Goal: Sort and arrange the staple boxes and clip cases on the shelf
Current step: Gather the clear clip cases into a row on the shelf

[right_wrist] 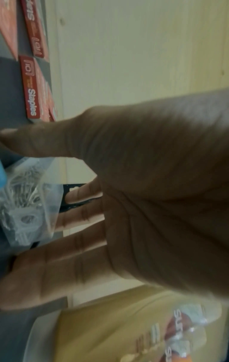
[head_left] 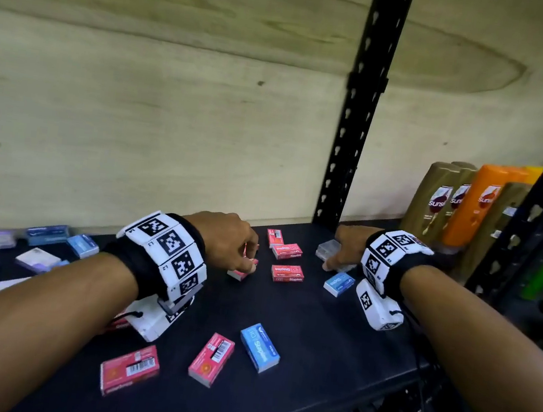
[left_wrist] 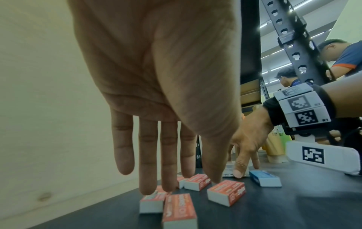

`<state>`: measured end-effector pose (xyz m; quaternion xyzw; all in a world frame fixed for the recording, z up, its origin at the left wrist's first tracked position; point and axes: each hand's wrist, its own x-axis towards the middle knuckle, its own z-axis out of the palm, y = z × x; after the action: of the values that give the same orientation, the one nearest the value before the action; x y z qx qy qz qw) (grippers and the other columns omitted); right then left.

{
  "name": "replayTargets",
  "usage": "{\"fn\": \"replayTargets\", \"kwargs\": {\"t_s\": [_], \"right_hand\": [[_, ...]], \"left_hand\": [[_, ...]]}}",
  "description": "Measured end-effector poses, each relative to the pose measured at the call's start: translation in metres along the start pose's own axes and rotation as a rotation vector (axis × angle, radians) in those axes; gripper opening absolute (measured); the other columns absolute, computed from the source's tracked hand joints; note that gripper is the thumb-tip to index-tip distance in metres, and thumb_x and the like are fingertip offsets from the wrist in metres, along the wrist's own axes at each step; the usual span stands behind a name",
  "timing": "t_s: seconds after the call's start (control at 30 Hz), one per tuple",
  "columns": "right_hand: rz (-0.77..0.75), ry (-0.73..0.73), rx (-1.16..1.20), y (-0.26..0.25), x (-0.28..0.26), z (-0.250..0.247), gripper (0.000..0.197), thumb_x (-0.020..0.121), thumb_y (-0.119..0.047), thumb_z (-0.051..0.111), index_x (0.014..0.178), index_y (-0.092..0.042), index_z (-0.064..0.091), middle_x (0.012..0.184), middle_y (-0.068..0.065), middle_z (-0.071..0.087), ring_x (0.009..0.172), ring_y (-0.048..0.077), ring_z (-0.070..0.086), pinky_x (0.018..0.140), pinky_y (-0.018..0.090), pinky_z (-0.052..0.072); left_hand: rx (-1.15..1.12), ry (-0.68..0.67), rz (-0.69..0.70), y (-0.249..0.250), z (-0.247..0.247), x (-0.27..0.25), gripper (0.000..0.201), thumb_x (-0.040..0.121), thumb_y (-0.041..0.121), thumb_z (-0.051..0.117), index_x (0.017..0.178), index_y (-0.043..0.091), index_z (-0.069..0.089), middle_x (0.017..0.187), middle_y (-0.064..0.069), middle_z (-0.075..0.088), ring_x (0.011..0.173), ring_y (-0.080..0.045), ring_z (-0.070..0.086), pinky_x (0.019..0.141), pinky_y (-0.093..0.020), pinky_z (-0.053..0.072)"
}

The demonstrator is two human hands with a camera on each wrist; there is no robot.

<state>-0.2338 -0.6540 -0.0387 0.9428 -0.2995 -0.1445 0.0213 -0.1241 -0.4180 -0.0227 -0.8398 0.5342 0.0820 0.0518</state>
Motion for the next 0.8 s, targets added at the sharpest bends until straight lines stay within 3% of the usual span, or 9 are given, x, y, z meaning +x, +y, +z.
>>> {"fn": "replayTargets", "kwargs": {"t_s": [0.07,0.17,0.33,0.4,0.47,0.6,0.67,0.8], "right_hand": [[0.011,-0.009,-0.024,-0.004,0.004,-0.001,0.049,0.071,-0.059,0.076,0.089,-0.015,0.063,0.089,0.002,0.068,0.087,0.023,0.066,0.077,0.033,0.052],[0.013,-0.018,-0.059,-0.008,0.007,-0.004,0.044,0.07,-0.057,0.078,0.074,-0.017,0.06,0.072,-0.001,0.062,0.075,0.021,0.063,0.071,0.031,0.049],[-0.013,-0.004,-0.057,-0.007,0.006,-0.005,0.043,0.071,-0.051,0.079,0.087,-0.013,0.066,0.08,0.001,0.065,0.078,0.022,0.063,0.062,0.027,0.044],[-0.027,0.019,-0.009,-0.007,0.003,-0.006,0.035,0.075,-0.047,0.073,0.076,-0.012,0.067,0.072,0.002,0.064,0.069,0.02,0.061,0.063,0.028,0.044],[-0.061,0.058,0.072,-0.006,-0.001,-0.009,0.04,0.085,-0.047,0.061,0.066,-0.012,0.06,0.061,0.002,0.059,0.057,0.018,0.054,0.065,0.029,0.044],[-0.149,0.065,0.3,-0.016,-0.011,-0.023,0.028,0.097,-0.037,0.05,0.1,-0.011,0.061,0.078,0.009,0.07,0.051,0.016,0.063,0.058,0.029,0.055],[-0.227,0.06,0.379,-0.031,-0.021,-0.031,0.024,0.099,-0.031,0.051,0.105,-0.009,0.058,0.082,0.011,0.07,0.055,0.016,0.065,0.055,0.027,0.054],[-0.411,0.001,0.447,-0.076,-0.041,-0.037,0.019,0.099,-0.025,0.052,0.109,-0.01,0.059,0.099,0.018,0.071,0.066,0.022,0.067,0.065,0.031,0.057]], "left_hand": [[-0.01,-0.004,-0.014,-0.006,0.001,-0.002,0.03,0.087,0.05,0.059,0.109,0.03,0.064,0.103,0.011,0.063,0.095,-0.013,0.059,0.086,-0.034,0.05],[-0.02,-0.003,-0.024,-0.014,0.003,-0.006,0.028,0.088,0.046,0.06,0.11,0.03,0.064,0.108,0.01,0.065,0.096,-0.011,0.059,0.087,-0.033,0.05],[-0.037,-0.007,-0.038,-0.025,0.003,-0.012,0.032,0.089,0.05,0.06,0.113,0.03,0.062,0.108,0.011,0.063,0.095,-0.011,0.057,0.082,-0.028,0.047],[-0.039,-0.009,-0.045,-0.028,0.003,-0.016,0.032,0.089,0.05,0.06,0.113,0.029,0.062,0.109,0.01,0.063,0.095,-0.011,0.057,0.082,-0.028,0.046],[-0.047,-0.013,-0.043,-0.029,0.002,-0.019,0.032,0.089,0.049,0.06,0.114,0.029,0.062,0.109,0.01,0.063,0.096,-0.011,0.057,0.083,-0.028,0.046],[-0.063,-0.009,-0.04,-0.036,-0.002,-0.032,0.032,0.09,0.049,0.06,0.113,0.027,0.062,0.106,0.01,0.063,0.093,-0.01,0.057,0.083,-0.028,0.047],[-0.059,-0.003,-0.054,-0.042,-0.005,-0.042,0.033,0.089,0.049,0.06,0.113,0.027,0.062,0.107,0.01,0.063,0.095,-0.011,0.057,0.084,-0.029,0.047],[-0.047,-0.008,-0.1,-0.06,-0.008,-0.076,0.034,0.089,0.052,0.06,0.114,0.029,0.061,0.107,0.01,0.063,0.096,-0.012,0.058,0.085,-0.032,0.048]]}}
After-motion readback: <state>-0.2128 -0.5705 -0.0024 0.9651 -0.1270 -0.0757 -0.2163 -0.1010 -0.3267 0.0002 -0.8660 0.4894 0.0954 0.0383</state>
